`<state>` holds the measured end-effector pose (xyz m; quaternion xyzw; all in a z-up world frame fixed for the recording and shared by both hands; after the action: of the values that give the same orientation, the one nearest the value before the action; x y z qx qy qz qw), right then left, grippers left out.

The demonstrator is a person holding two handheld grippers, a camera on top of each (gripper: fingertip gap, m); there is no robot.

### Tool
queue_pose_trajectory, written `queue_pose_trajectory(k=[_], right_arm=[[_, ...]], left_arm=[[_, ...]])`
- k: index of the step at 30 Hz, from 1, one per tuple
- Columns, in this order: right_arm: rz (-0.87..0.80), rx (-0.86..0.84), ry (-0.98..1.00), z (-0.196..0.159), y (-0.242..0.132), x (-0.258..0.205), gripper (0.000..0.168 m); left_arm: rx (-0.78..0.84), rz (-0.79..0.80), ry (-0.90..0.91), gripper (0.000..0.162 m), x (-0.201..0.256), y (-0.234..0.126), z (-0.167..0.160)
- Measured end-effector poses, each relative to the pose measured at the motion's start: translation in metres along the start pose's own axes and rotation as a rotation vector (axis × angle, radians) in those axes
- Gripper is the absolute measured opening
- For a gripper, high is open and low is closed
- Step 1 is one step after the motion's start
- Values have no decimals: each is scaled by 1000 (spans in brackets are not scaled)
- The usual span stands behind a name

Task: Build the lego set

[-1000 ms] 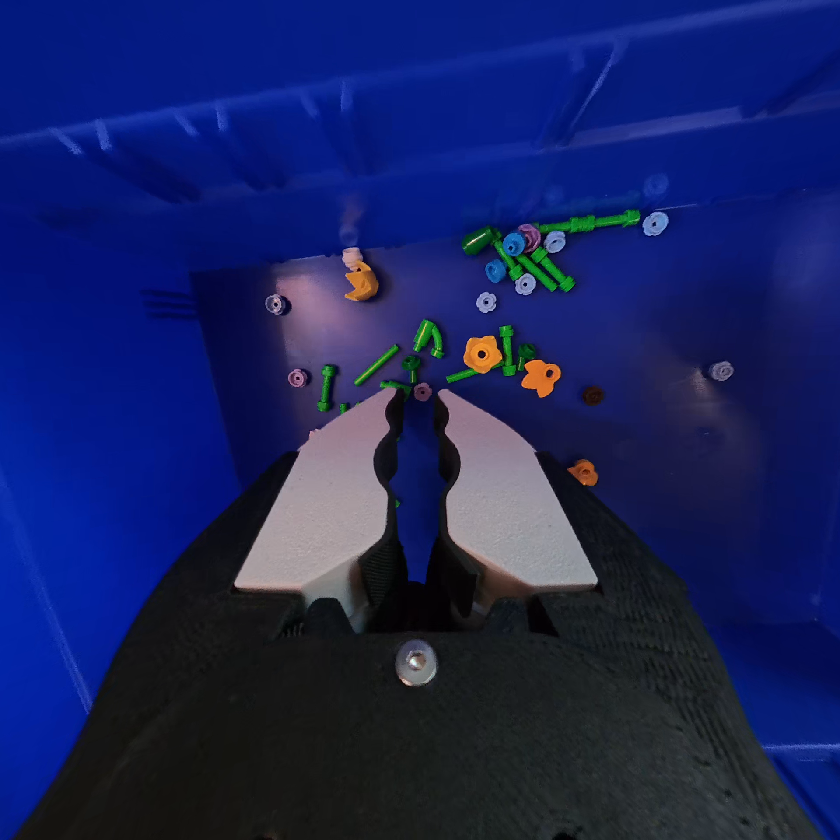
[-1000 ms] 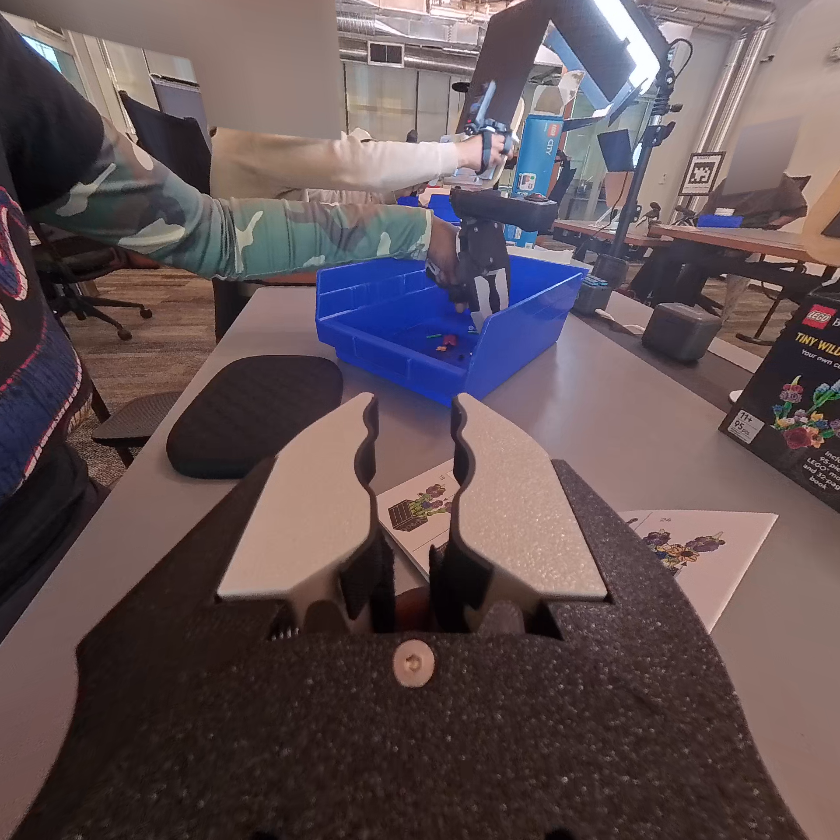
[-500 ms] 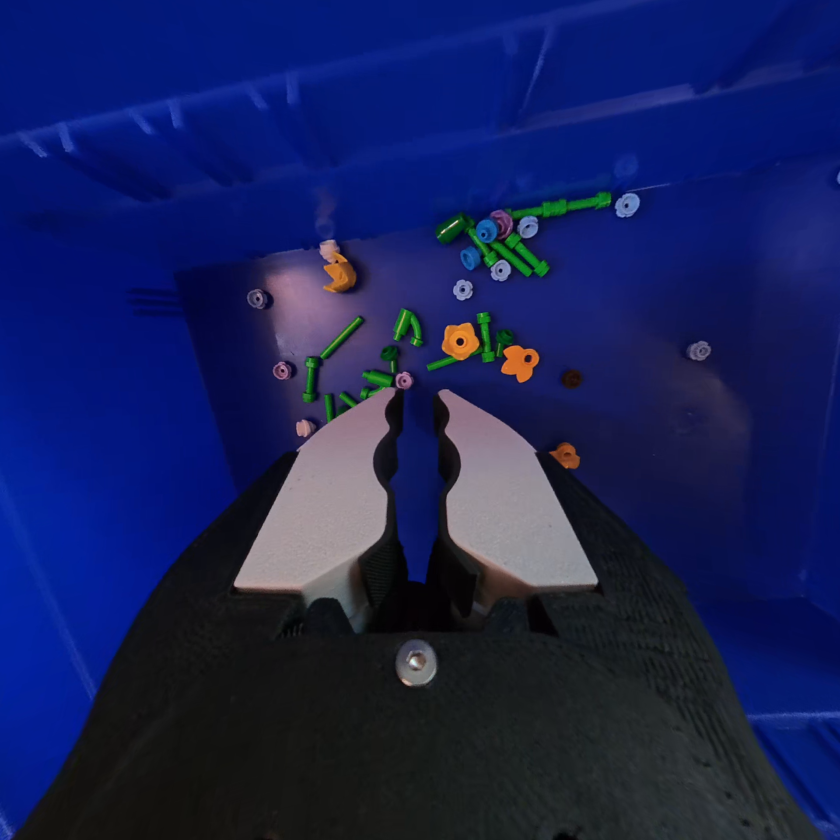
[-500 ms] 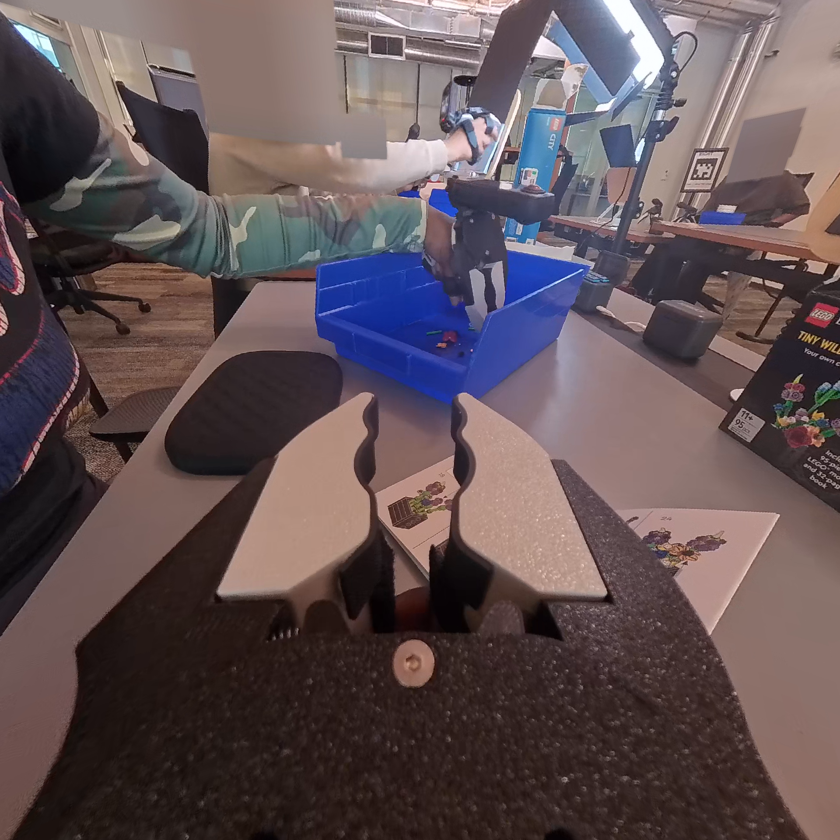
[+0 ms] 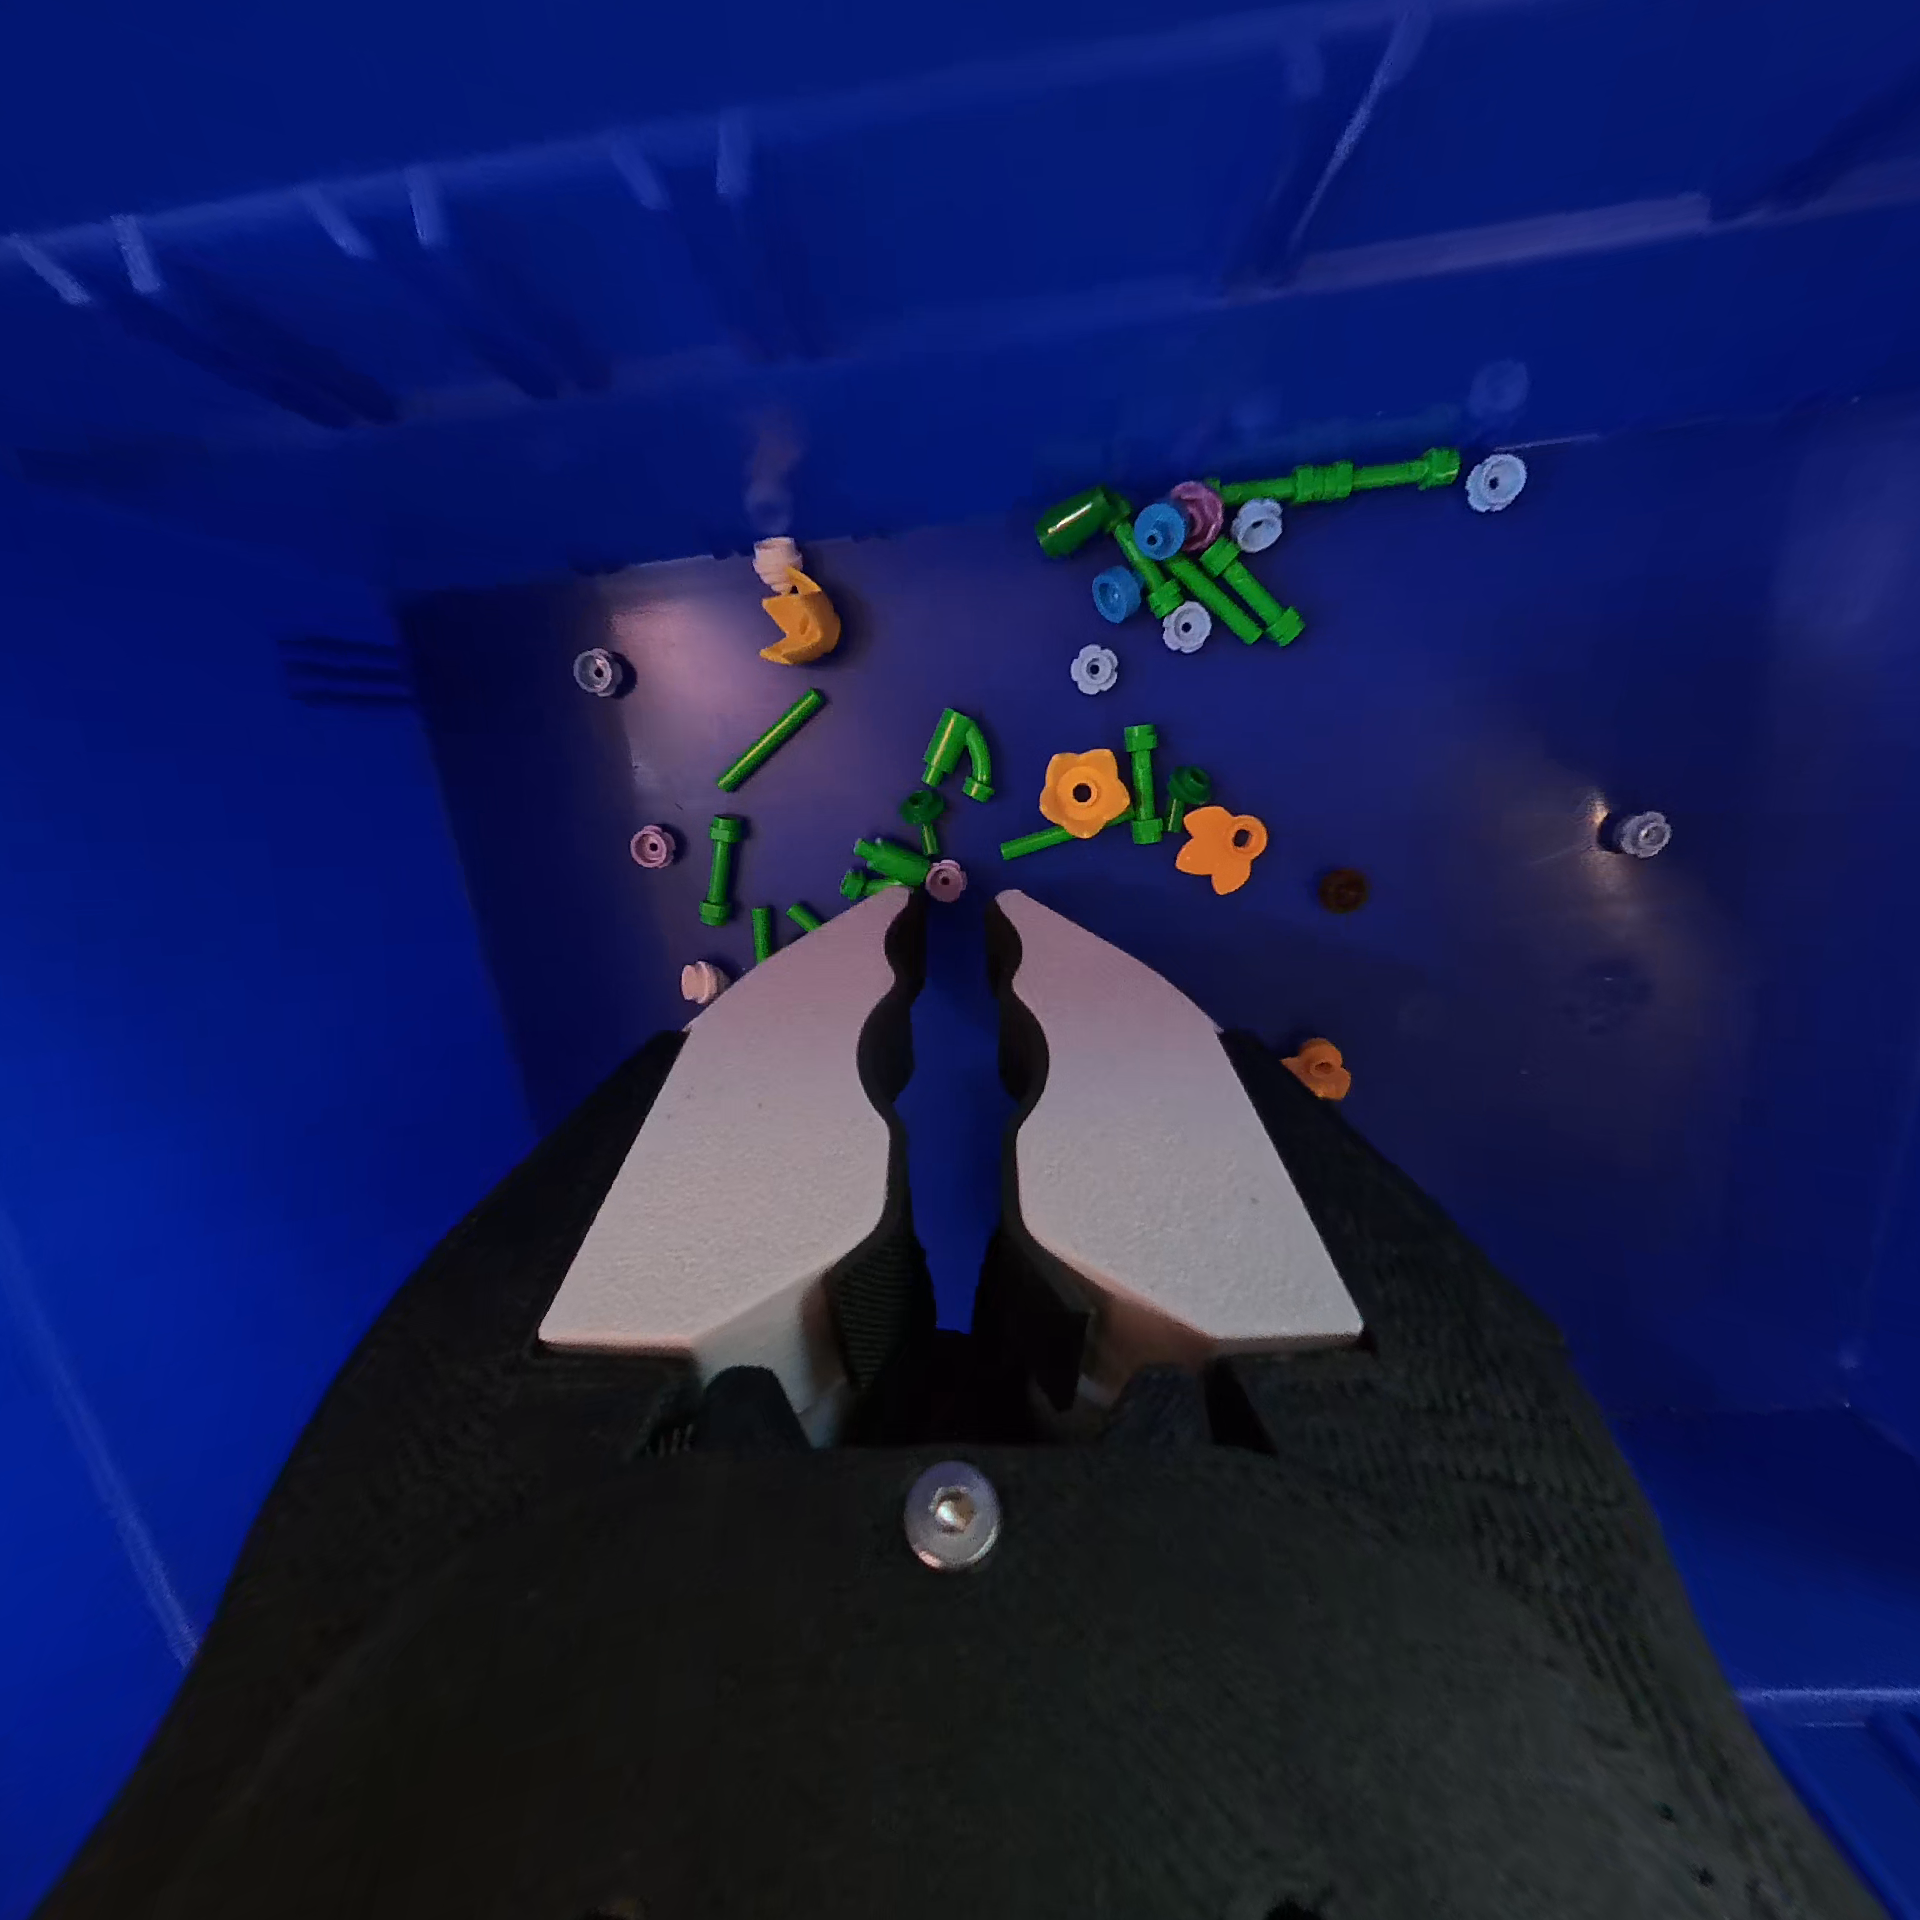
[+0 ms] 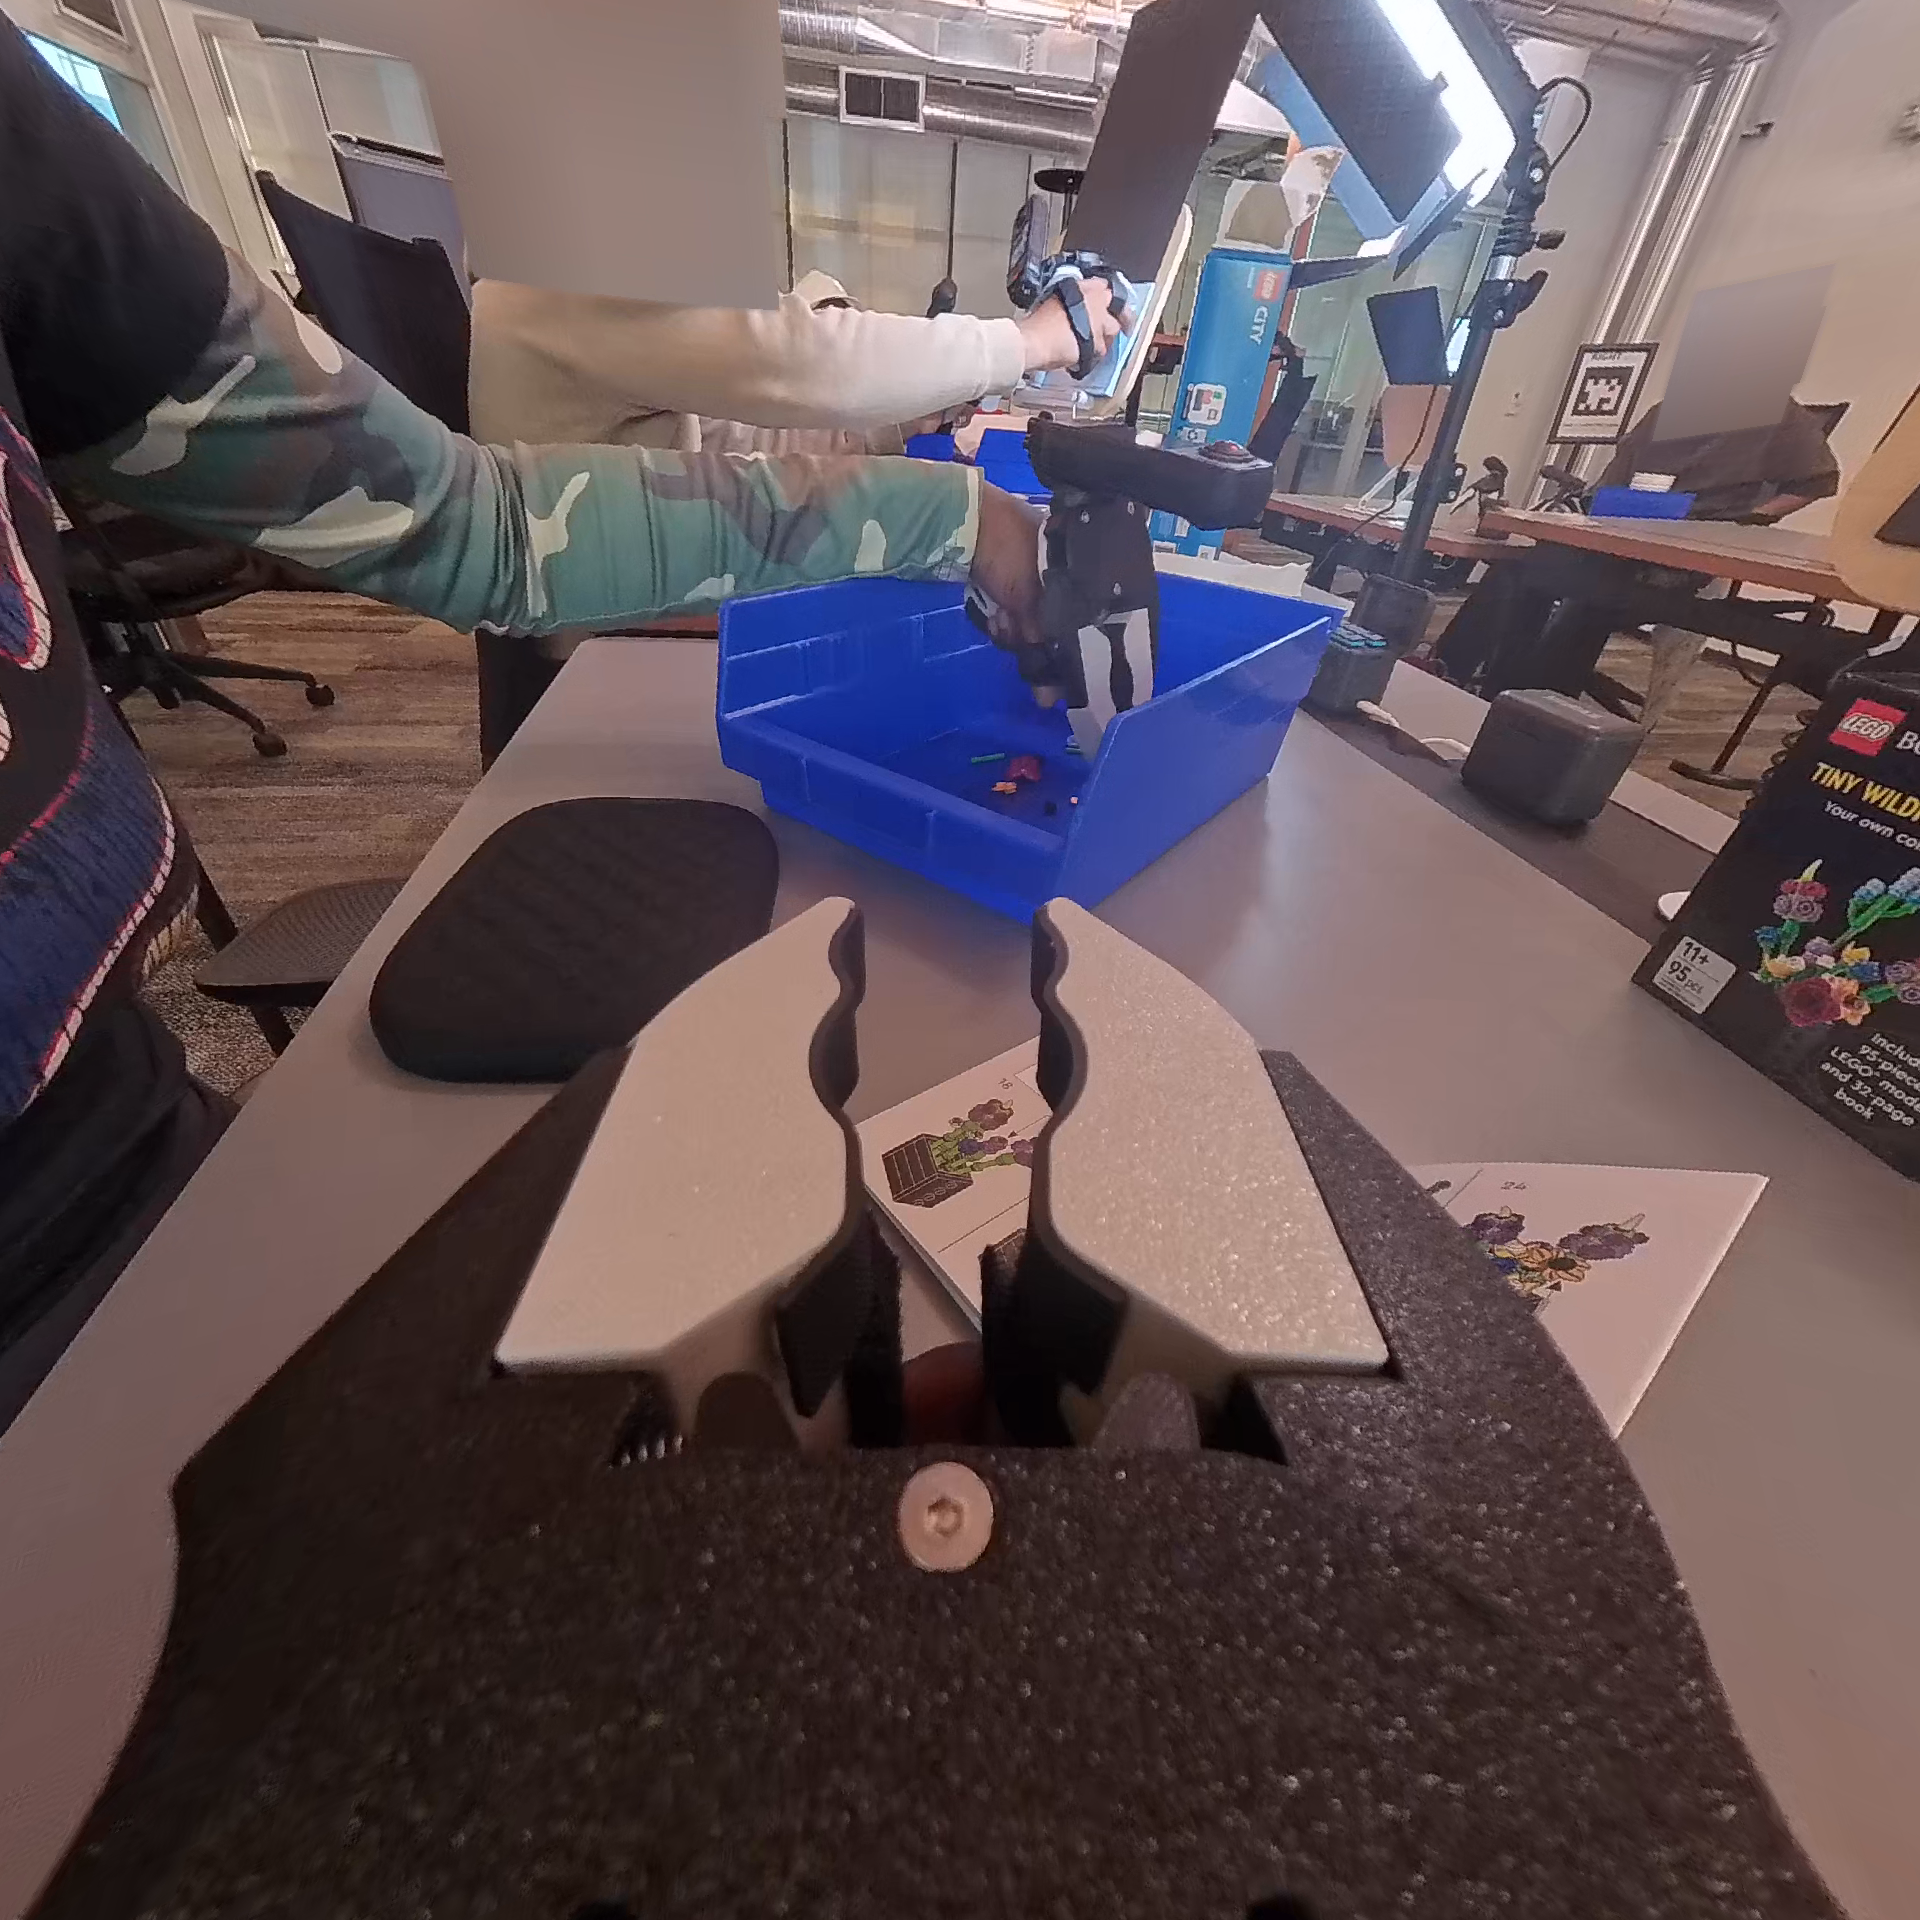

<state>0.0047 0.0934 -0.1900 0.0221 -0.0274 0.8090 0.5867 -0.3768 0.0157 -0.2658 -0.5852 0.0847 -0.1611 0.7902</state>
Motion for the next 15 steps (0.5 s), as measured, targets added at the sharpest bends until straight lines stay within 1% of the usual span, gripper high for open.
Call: queue_pose_trajectory(k=[15], right_arm=[[0,-5,-2,-1,1,0,31]], left_arm=[[38,-11,-26,7,1,-1,3]])
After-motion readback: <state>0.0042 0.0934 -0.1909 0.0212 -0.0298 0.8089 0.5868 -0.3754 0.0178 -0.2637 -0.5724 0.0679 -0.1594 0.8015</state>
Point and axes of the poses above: each gripper's, where its closed fingertips meet, y out along the fingers, z out of its top, x = y × z across the jaws, the point moved 4 cm from there along -y, back along the fingers, and after that the axes turned 7 degrees about -z, right-handed, at the moved point
